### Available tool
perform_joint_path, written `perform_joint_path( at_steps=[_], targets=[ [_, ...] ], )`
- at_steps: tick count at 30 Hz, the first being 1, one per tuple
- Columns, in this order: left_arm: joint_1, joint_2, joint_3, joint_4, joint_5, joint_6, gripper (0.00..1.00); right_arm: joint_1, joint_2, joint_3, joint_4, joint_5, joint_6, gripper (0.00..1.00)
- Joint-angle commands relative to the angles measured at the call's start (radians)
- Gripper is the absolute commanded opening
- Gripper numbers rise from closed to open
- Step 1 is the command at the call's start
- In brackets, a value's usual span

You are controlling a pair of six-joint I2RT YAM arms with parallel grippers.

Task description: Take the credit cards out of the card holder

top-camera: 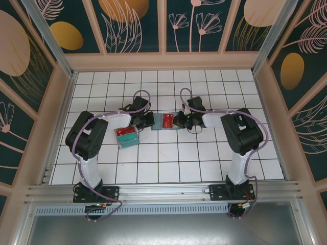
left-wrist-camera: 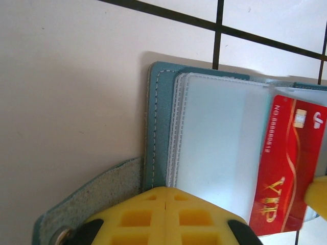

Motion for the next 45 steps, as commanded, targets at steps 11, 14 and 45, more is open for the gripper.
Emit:
perform_joint_path(
  at_steps=[11,14,45],
  targets=[
    [-0.001,-0.099,0.036,0.010,0.037,-0.078,0.35,-0.056,-0.201,-0.049,0.010,-0.001,-0.042,0.00],
    [-0.001,-0.139,0.033,0.062,0.059,-0.116,0.38,-0.061,-0.232,-0.051,0.028,-0.029,-0.055,0.00],
    [0.023,-0.231,-0.166,0.726,0.395,-0.460,0.31,-0.119,-0.356,-0.164,0.506,-0.373,0.130,0.00]
  ],
)
